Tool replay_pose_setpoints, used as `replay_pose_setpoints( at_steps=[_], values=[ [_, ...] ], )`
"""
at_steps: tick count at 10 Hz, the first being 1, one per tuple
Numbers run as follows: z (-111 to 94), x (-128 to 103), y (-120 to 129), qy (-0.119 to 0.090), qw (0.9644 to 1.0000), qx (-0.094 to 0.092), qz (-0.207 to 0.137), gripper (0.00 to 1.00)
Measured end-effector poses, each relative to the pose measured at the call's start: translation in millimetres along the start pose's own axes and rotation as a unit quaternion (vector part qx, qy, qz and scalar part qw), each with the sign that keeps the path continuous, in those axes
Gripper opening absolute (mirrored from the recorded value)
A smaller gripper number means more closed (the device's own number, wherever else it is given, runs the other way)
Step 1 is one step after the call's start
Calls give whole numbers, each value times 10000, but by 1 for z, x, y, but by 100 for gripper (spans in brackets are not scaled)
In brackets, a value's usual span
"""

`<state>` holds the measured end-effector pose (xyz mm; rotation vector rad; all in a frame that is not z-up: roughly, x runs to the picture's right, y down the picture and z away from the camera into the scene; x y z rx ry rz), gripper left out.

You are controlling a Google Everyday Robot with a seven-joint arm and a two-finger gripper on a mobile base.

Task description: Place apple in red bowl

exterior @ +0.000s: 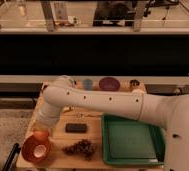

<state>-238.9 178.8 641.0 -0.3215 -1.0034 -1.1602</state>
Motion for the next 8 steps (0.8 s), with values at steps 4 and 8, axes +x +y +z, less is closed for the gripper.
replay_pose_setpoints(
  at_steps=[4,8],
  values=[
    [19,-9,-8,-226,9997,17,66,3],
    [31,-24,-14,-401,9992,-17,-1,3]
  ],
)
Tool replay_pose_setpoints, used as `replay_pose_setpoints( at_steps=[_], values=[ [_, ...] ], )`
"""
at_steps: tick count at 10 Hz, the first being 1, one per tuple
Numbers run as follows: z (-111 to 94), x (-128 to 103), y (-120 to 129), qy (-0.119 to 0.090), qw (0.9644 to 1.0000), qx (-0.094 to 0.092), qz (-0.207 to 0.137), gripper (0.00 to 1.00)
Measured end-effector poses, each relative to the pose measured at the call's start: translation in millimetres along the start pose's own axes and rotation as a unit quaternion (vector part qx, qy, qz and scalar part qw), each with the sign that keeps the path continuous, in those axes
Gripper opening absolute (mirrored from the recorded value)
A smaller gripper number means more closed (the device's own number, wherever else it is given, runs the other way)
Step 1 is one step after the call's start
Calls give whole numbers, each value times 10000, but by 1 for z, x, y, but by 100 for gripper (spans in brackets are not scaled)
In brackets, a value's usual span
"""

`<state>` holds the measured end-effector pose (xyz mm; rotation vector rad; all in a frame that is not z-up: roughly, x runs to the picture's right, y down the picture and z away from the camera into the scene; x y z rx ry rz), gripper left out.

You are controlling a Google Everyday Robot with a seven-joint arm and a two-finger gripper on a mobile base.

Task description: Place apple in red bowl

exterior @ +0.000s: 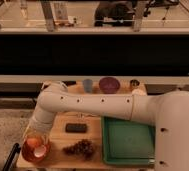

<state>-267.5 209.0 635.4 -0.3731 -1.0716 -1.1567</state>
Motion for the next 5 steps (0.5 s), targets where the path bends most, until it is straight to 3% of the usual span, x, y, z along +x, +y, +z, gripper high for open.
replay_pose_setpoints(
  at_steps=[2,5],
  values=[
    [4,-4,-1,-32,10000,-29,-11,4],
    [23,-5,-7,-47,9997,-256,-17,32]
  ],
)
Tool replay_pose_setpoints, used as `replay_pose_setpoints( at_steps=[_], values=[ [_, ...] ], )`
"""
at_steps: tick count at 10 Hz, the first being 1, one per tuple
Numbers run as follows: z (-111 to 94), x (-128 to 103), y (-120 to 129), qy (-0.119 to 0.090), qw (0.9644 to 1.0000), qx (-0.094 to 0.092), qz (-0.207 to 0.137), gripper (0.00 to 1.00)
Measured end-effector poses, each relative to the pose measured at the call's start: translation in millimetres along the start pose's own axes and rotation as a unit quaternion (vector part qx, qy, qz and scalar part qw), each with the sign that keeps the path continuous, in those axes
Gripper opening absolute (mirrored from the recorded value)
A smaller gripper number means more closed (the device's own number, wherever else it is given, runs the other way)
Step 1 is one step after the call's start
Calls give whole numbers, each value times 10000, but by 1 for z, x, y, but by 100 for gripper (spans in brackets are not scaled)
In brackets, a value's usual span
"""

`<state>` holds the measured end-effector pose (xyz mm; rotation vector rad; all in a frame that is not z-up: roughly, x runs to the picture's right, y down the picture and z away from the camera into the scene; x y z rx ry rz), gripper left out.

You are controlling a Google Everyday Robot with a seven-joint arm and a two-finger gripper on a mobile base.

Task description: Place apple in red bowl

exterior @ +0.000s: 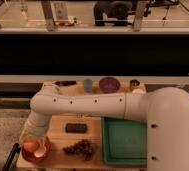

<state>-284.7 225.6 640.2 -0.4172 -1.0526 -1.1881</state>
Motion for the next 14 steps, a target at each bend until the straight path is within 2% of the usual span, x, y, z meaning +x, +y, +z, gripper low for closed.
replay_pose_setpoints(
  at_steps=[3,5,9,14],
  values=[
    [19,4,-4,32,9999,-161,-42,63],
    [25,14,-5,97,9997,-221,-40,78],
    [18,36,-7,273,9994,-203,-59,80],
    [2,33,-12,355,9992,-122,-157,80]
  ],
)
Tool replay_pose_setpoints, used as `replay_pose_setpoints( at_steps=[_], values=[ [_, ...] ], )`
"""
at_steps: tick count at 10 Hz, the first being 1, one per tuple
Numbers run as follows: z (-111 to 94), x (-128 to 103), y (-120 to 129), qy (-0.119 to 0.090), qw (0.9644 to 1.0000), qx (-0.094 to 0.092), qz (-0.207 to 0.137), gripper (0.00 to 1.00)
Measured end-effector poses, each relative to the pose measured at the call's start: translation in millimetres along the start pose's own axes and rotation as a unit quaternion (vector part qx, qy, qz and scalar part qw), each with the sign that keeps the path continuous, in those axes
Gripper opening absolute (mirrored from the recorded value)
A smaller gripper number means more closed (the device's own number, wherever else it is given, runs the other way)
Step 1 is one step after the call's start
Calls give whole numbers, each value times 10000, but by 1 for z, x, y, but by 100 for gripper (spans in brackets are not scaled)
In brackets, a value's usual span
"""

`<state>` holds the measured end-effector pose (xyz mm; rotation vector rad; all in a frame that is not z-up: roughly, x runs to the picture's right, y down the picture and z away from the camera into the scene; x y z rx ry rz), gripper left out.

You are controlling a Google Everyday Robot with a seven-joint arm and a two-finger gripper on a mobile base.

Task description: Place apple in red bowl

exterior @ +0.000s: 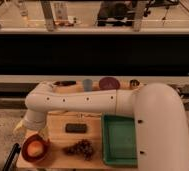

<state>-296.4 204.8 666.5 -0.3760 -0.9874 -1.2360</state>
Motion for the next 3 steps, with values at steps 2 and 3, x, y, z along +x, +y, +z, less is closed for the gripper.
replay_pose_setpoints(
  at_steps=[2,3],
  values=[
    [-14,1,-7,50,10000,62,-26,80],
    [-23,4,-9,87,9999,95,2,80]
  ],
)
